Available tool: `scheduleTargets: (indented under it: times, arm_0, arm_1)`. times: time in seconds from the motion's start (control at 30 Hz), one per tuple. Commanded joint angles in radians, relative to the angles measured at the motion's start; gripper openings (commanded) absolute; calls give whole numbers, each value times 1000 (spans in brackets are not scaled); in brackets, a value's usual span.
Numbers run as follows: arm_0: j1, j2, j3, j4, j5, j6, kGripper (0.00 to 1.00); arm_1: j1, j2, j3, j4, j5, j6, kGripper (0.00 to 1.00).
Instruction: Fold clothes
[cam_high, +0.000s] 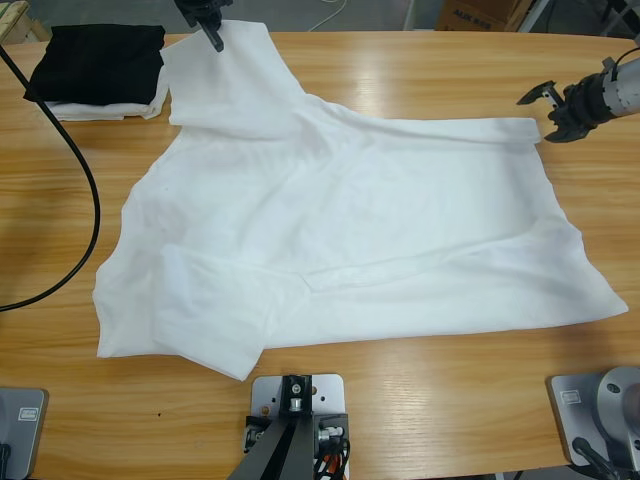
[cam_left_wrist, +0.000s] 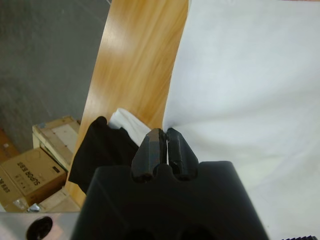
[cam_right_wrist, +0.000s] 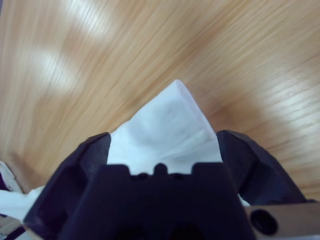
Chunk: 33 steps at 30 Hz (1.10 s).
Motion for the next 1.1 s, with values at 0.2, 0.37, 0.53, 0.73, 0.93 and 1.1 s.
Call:
scheduleTargets:
  times: [0.2,0.37,0.53,0.73,0.93,1.1]
  arm_0:
    - [8,65,4,18,13,-15,0]
    - [8,67,5,19,13,-15,0]
    - [8,68,6,20,13,-16,0]
    - [8,68,6,21,13,-16,0]
    - [8,68,6,23,13,-16,0]
    - [8,65,6,32,13,-16,0]
  arm_1:
    - [-16,65,16,14,-20,28,784]
    - [-16,71,14,13,-19,34,780]
    - [-16,83,19,13,-19,34,734]
    - [-16,89,17,-4,-6,30,401]
    - [-16,63,23,-15,-9,7,0]
    - [-16,29,30,-32,-15,-39,0]
